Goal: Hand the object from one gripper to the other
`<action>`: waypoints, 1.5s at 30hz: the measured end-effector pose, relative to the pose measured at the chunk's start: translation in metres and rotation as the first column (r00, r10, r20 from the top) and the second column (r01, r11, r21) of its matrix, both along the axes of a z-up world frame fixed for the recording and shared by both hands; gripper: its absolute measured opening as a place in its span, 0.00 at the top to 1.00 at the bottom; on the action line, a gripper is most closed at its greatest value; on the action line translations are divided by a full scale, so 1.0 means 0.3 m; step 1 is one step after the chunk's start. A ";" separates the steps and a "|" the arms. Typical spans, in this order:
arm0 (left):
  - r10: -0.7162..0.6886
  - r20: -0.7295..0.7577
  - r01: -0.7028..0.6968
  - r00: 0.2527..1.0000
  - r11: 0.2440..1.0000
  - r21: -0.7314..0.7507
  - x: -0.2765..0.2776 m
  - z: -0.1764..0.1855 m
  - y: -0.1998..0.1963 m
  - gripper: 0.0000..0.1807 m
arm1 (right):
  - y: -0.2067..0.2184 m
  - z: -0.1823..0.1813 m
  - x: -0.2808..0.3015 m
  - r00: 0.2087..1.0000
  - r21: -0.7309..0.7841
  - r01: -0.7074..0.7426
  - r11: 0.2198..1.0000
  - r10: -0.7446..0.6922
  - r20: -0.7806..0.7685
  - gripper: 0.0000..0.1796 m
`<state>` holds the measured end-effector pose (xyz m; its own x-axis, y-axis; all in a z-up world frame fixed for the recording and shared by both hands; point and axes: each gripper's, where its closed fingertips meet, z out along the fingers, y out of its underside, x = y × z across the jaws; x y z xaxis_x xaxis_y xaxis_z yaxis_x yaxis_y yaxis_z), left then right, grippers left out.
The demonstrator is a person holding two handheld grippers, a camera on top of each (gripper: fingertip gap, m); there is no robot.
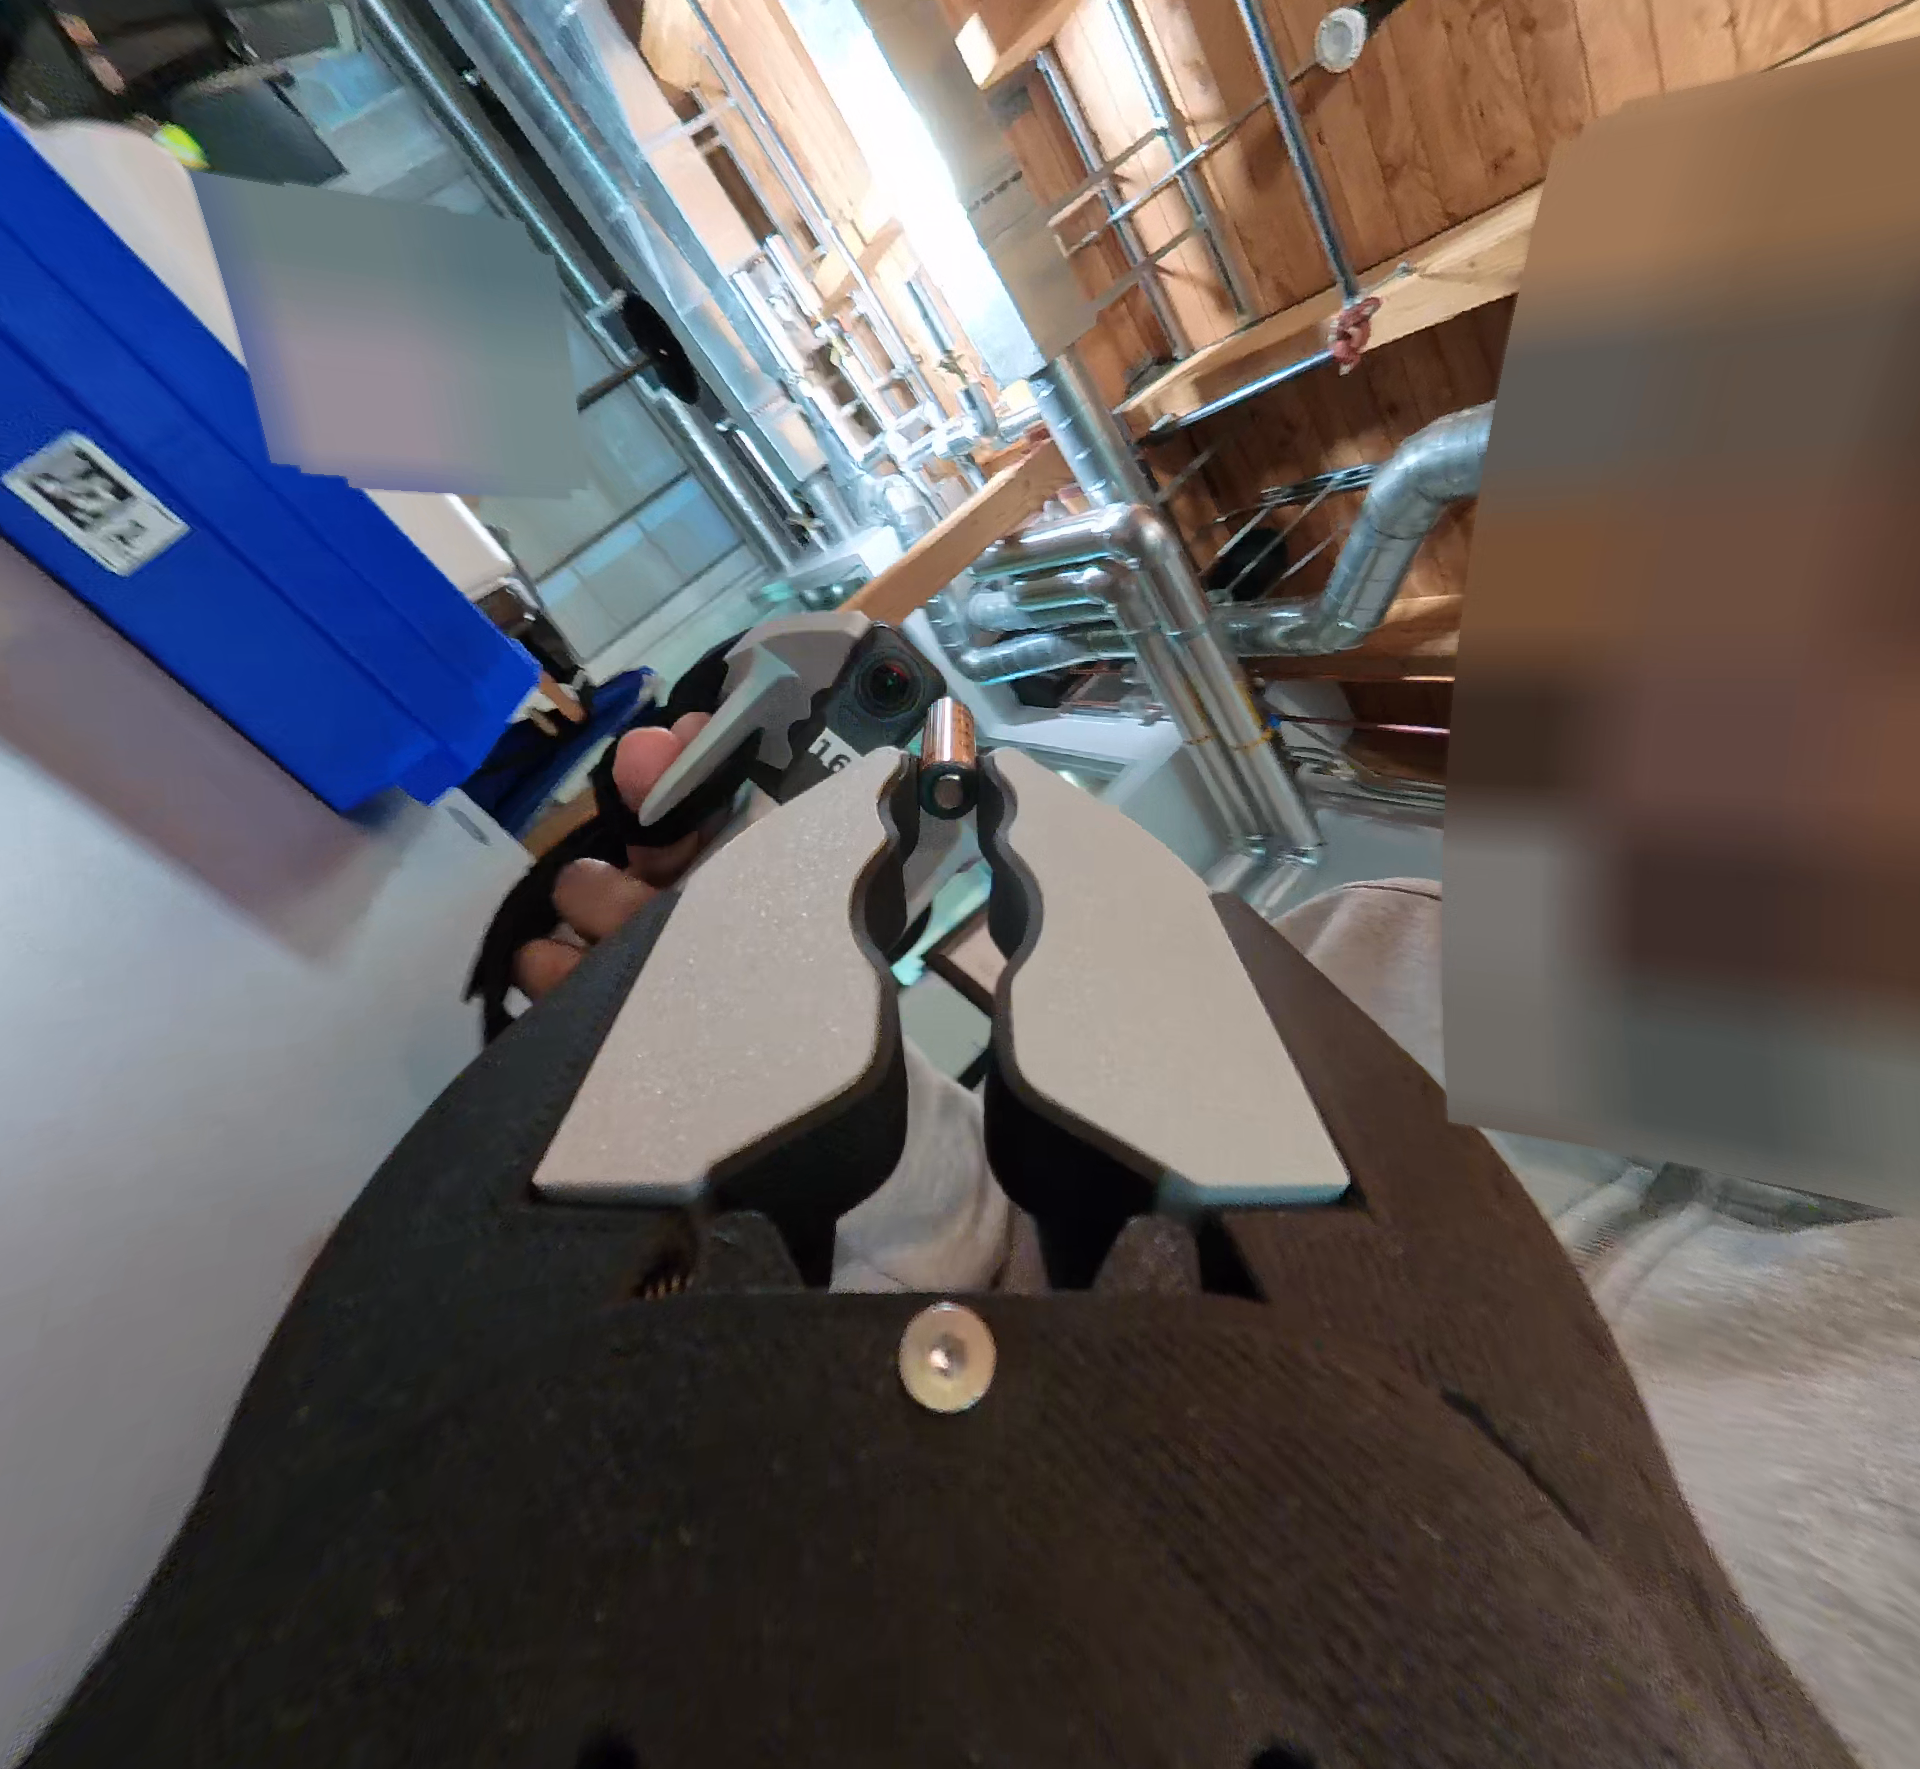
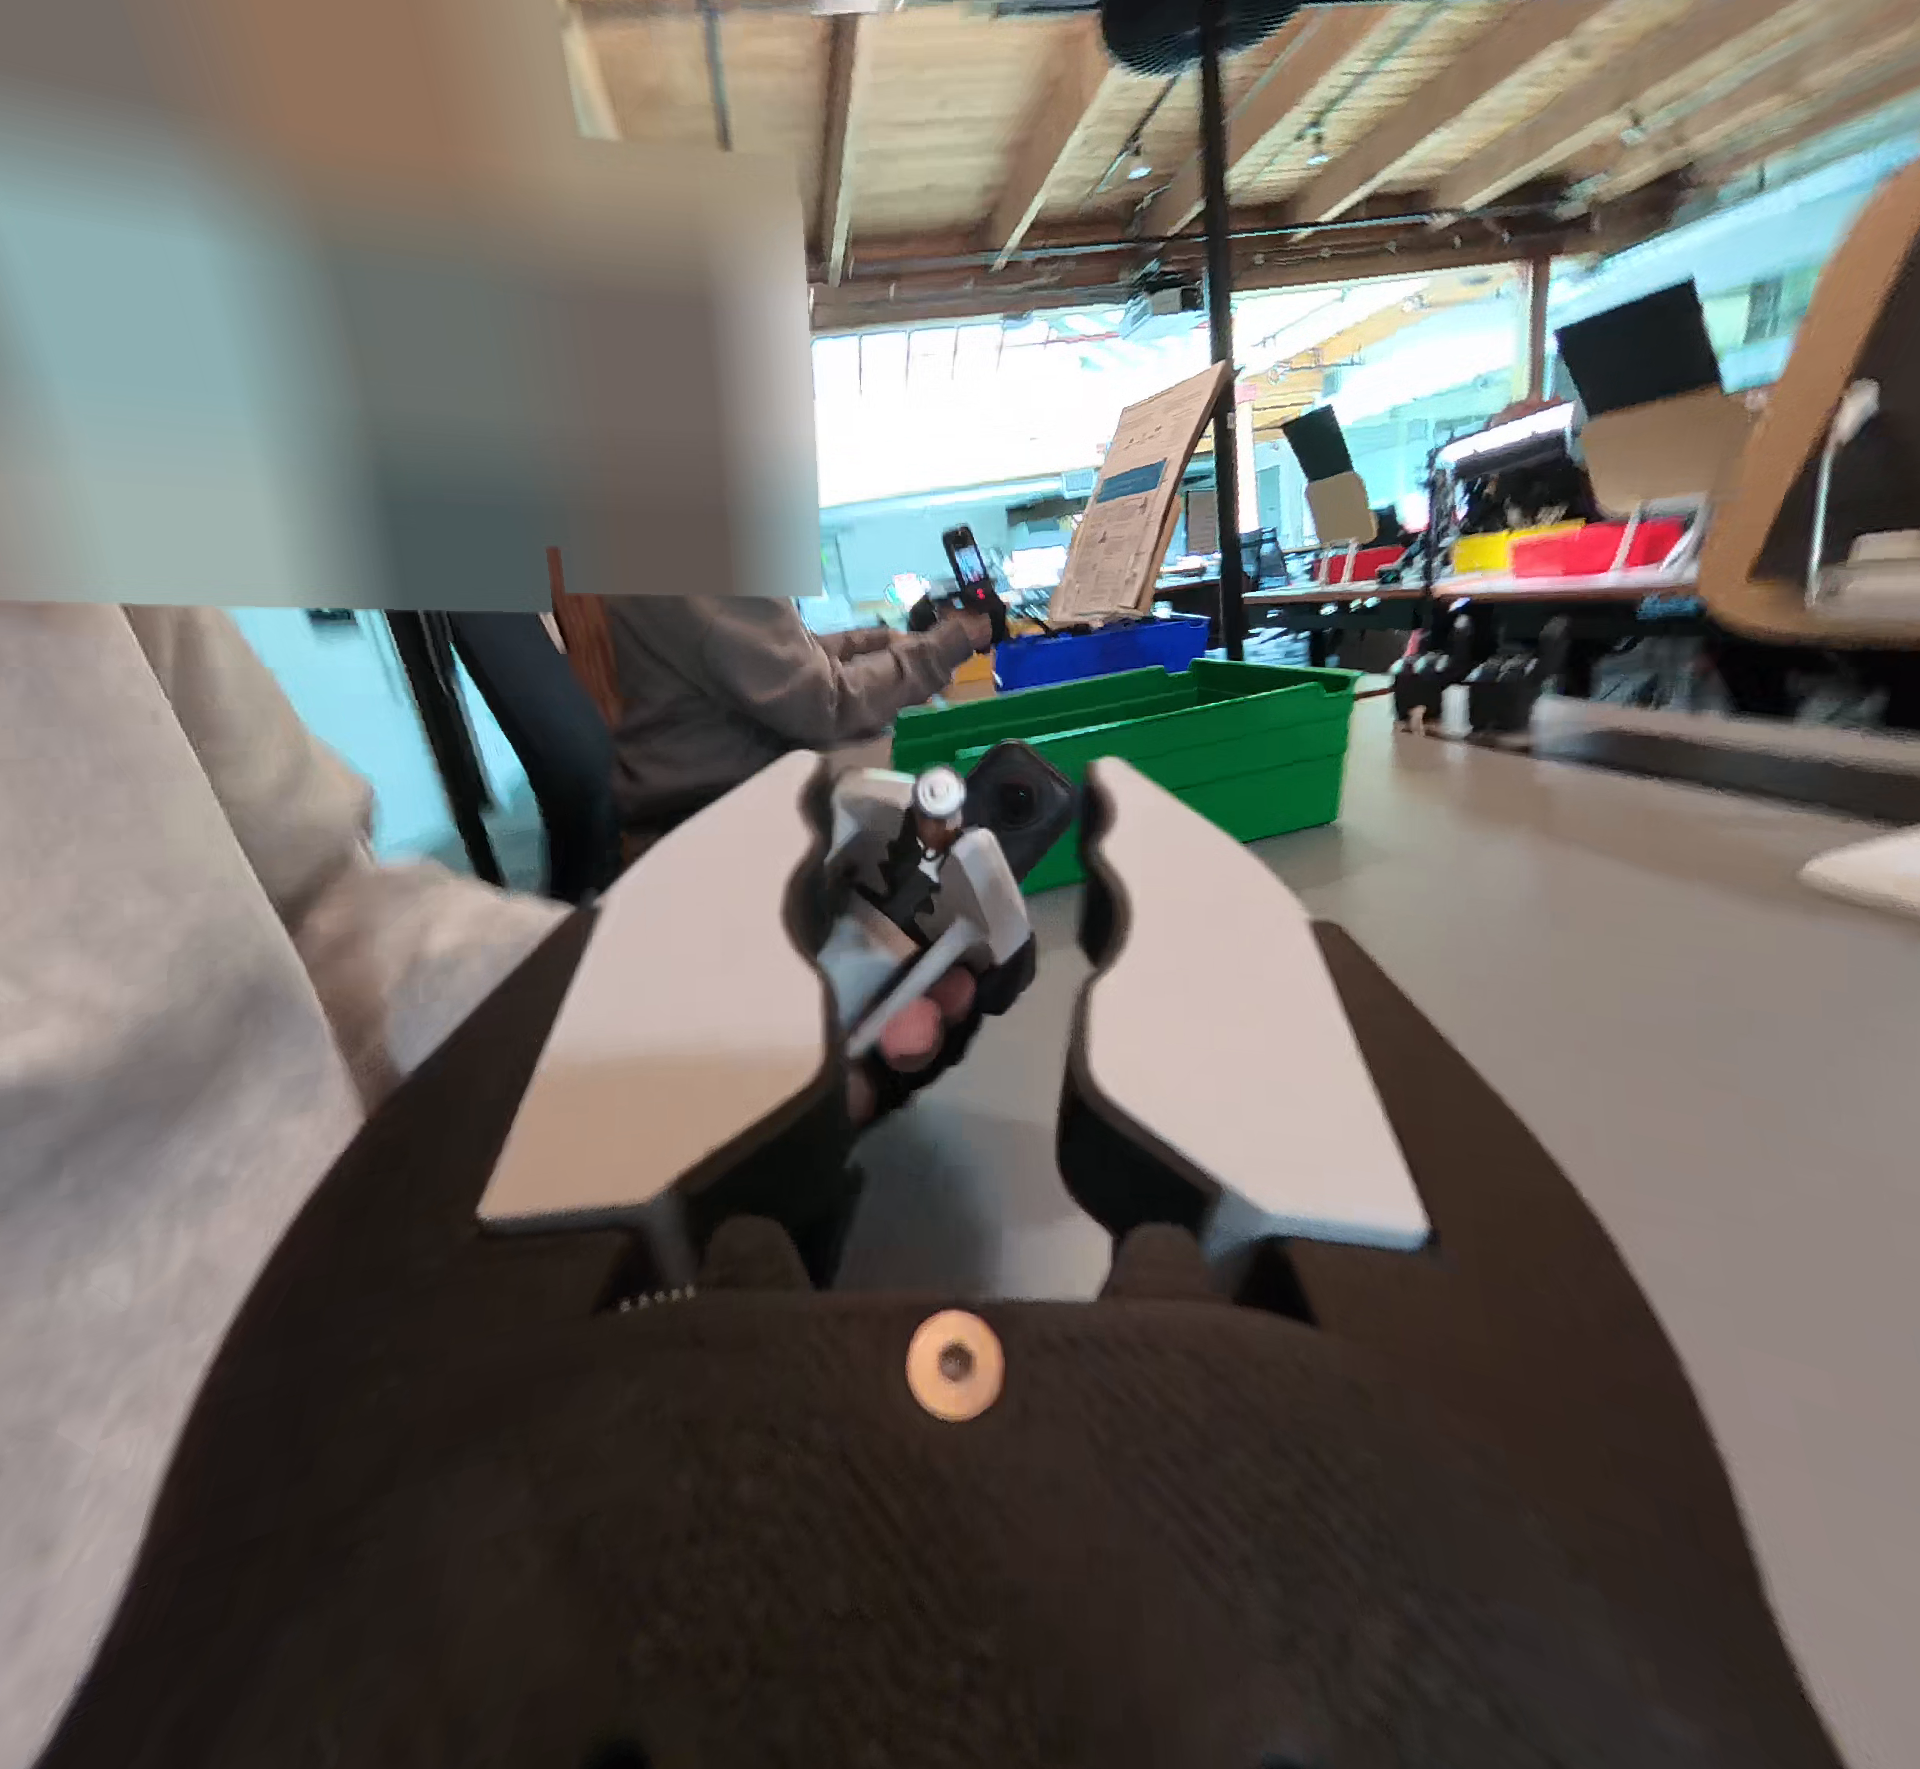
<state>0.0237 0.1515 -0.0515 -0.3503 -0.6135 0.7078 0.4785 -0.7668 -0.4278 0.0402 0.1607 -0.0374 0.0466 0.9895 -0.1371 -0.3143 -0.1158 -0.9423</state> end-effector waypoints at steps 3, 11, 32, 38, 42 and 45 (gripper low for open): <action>0.116 -0.118 -0.108 0.986 0.991 0.076 -0.016 -0.014 0.023 0.95 | 0.038 0.006 0.027 0.997 -0.233 -0.065 0.970 0.052 -0.059 0.72; 0.379 -0.457 -0.164 0.805 0.882 0.442 -0.035 -0.072 0.039 0.95 | 0.074 -0.071 0.033 0.994 -0.297 -0.010 0.955 0.040 0.098 0.85; 0.285 -0.438 -0.091 0.853 0.906 0.413 0.010 -0.079 -0.006 0.95 | -0.020 -0.129 -0.034 0.958 -0.272 -0.141 0.952 0.200 0.205 0.93; 0.279 -0.450 -0.071 0.848 0.903 0.424 0.020 -0.085 -0.017 0.95 | -0.027 -0.126 -0.034 0.957 -0.285 -0.159 0.945 0.219 0.189 0.93; 0.266 -0.438 -0.076 0.859 0.911 0.405 0.016 -0.081 -0.015 0.95 | -0.027 -0.122 -0.036 0.960 -0.286 -0.150 0.946 0.209 0.188 0.94; 0.268 -0.434 -0.091 0.860 0.918 0.386 0.014 -0.083 -0.009 0.95 | -0.024 -0.122 -0.034 0.961 -0.308 -0.143 0.941 0.207 0.185 0.94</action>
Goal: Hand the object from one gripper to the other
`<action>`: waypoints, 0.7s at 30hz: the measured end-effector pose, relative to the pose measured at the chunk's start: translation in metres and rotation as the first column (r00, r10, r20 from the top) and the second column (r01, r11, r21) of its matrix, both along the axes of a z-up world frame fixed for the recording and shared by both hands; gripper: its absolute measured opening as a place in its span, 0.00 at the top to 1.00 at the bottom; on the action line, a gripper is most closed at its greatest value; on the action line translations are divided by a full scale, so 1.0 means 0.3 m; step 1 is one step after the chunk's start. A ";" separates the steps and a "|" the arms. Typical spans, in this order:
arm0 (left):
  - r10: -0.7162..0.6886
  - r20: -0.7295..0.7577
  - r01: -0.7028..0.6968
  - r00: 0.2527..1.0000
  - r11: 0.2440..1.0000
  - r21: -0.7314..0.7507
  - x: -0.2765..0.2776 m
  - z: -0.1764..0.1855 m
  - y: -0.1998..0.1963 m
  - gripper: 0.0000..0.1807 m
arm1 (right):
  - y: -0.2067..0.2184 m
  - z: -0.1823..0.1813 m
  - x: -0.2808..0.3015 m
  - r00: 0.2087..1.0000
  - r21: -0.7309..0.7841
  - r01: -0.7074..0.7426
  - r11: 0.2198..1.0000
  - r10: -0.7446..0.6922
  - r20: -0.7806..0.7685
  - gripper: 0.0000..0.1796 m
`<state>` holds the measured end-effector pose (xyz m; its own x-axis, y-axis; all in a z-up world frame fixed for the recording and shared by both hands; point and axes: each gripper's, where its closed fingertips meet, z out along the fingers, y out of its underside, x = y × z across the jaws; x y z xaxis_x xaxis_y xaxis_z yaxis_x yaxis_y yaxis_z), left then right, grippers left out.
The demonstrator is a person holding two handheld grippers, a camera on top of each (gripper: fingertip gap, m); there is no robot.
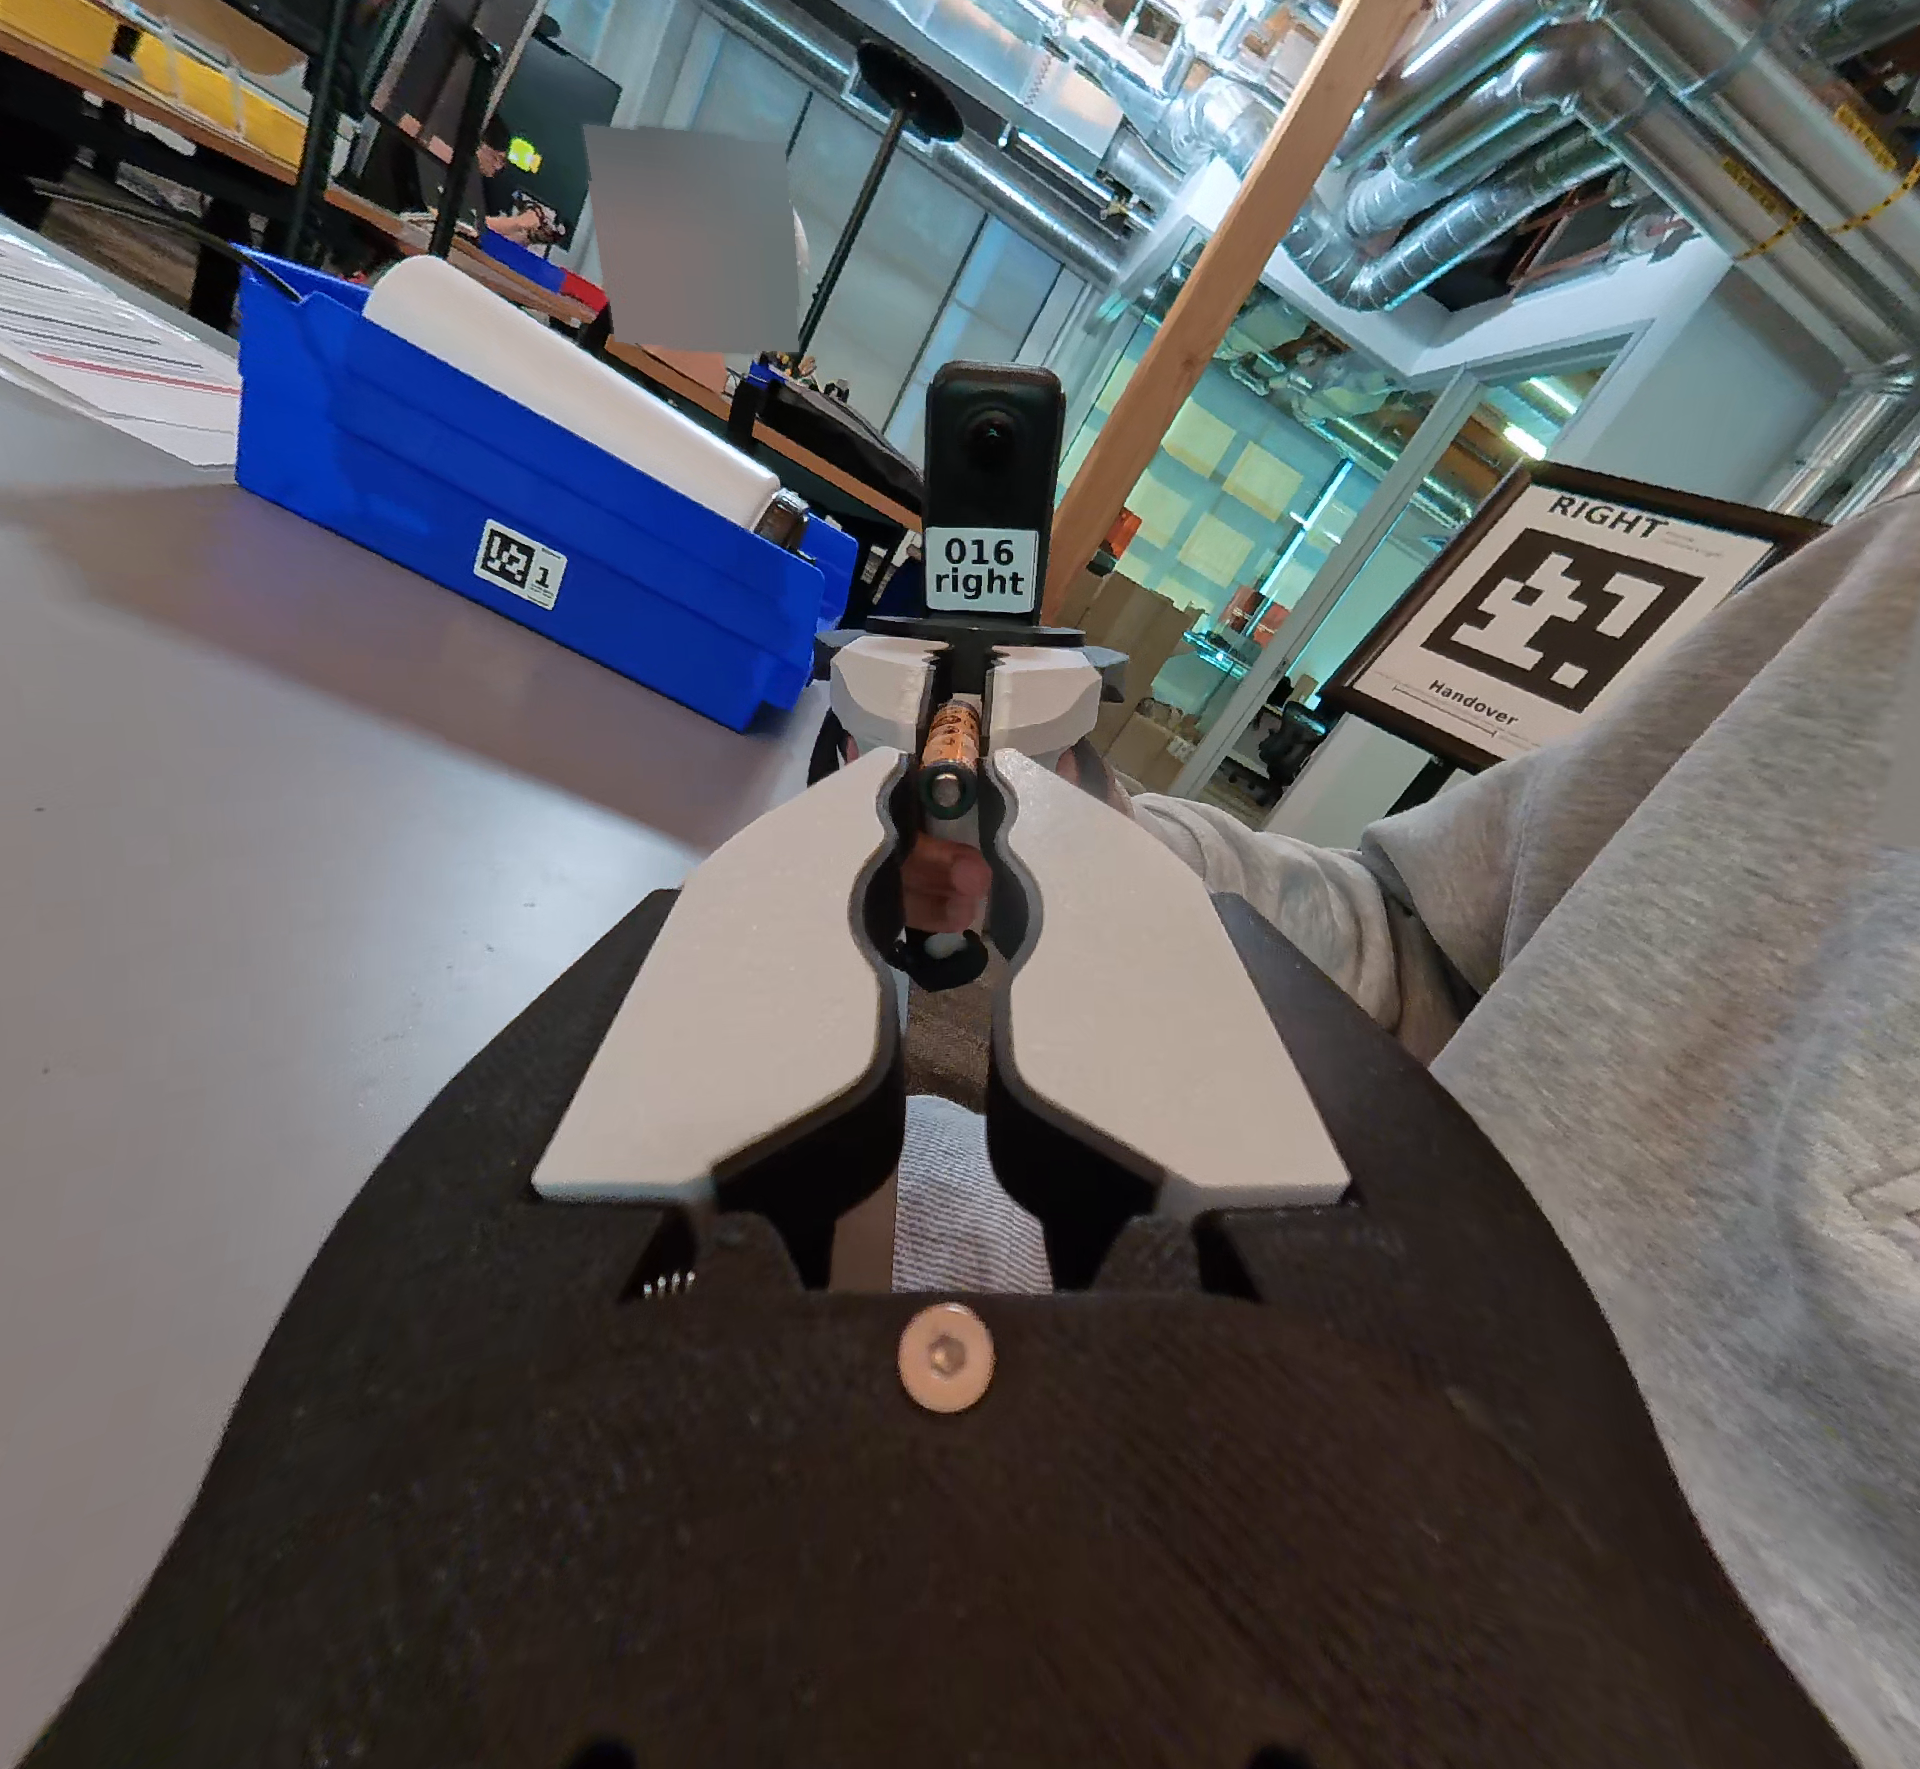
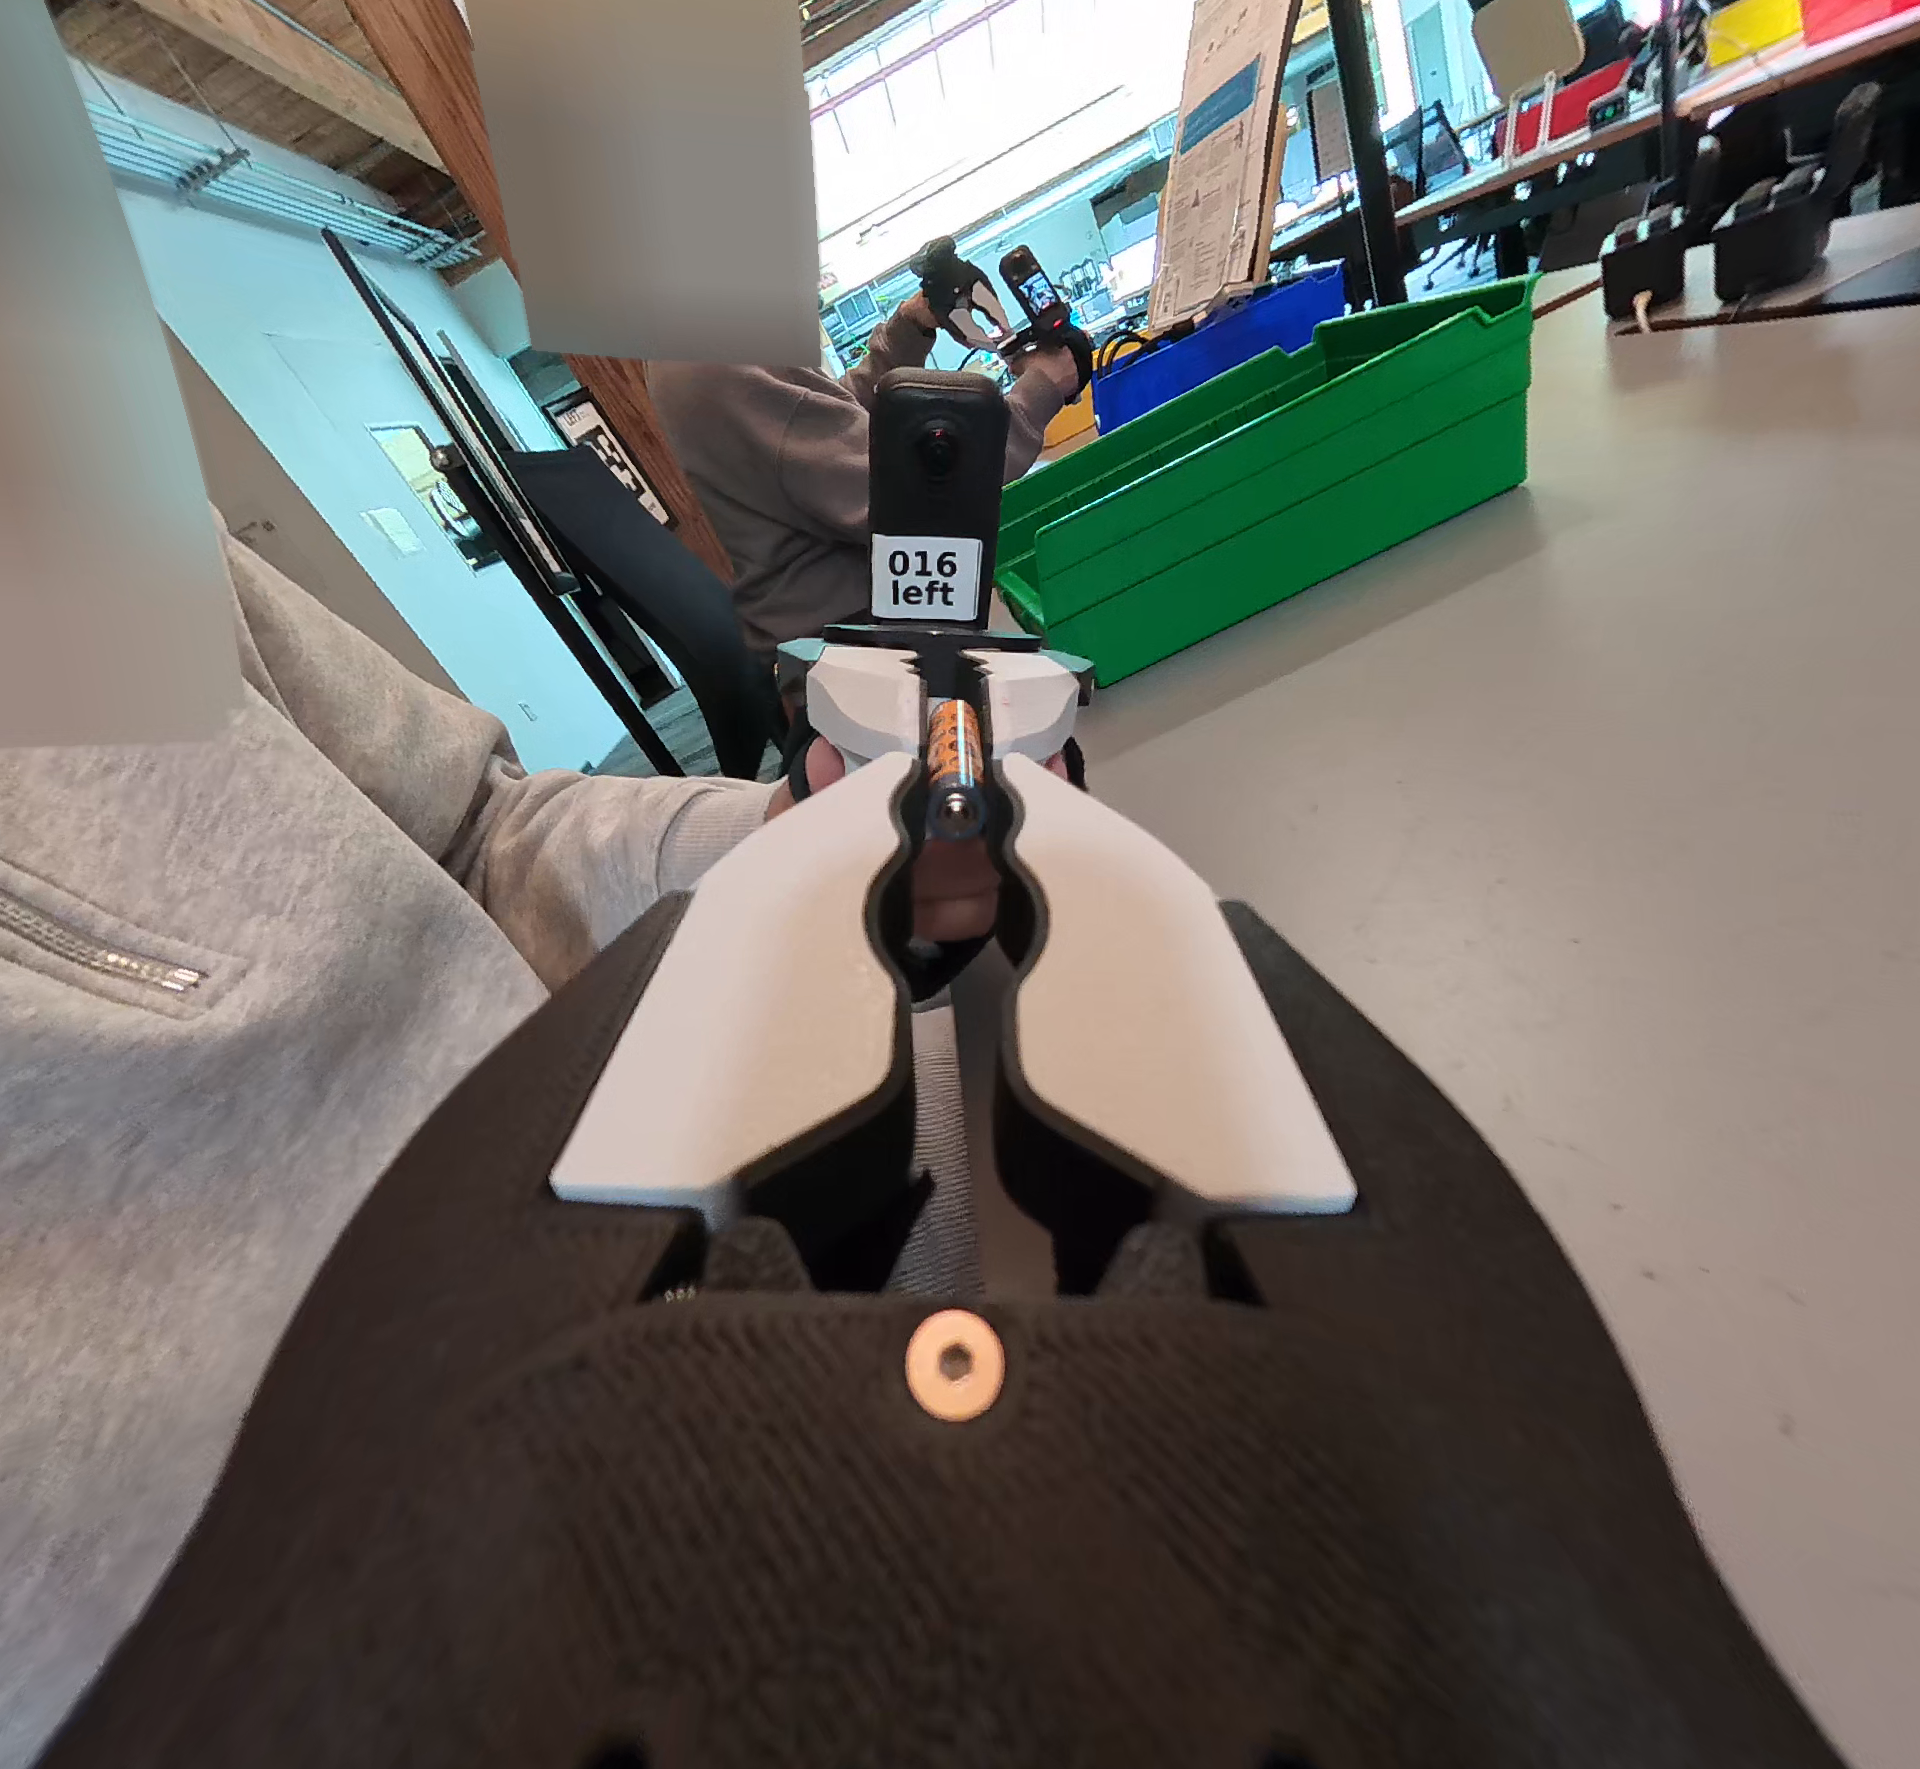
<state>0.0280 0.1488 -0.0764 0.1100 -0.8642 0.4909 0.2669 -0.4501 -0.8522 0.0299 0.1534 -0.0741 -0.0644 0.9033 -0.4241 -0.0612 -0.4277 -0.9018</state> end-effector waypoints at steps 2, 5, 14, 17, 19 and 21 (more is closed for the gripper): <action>0.002 0.001 -0.002 1.000 1.000 0.000 -0.001 0.001 0.000 0.95 | 0.000 0.002 0.002 1.000 -0.021 -0.003 1.000 0.003 0.000 0.94; 0.040 0.013 -0.040 0.999 0.999 0.005 -0.016 0.007 0.015 0.92 | 0.011 0.015 0.014 1.000 -0.042 0.010 0.999 -0.011 -0.029 0.94; 0.012 0.145 0.002 0.989 0.995 -0.098 -0.037 0.030 0.021 0.89 | 0.045 0.035 0.040 0.994 0.006 0.098 0.995 -0.097 -0.056 0.94; 0.224 0.019 -0.225 0.974 0.974 0.022 -0.069 0.015 0.068 0.85 | 0.085 0.030 0.053 0.982 -0.032 0.180 0.983 -0.182 -0.059 0.94; 0.409 -0.115 -0.382 0.905 0.902 0.204 -0.101 0.007 0.096 0.82 | 0.117 0.028 0.064 0.968 -0.176 0.210 0.962 -0.230 -0.102 0.94; 0.558 -0.203 -0.457 0.805 0.801 0.387 -0.123 0.004 0.110 0.81 | 0.136 0.030 0.068 0.948 -0.348 0.190 0.918 -0.263 -0.177 0.94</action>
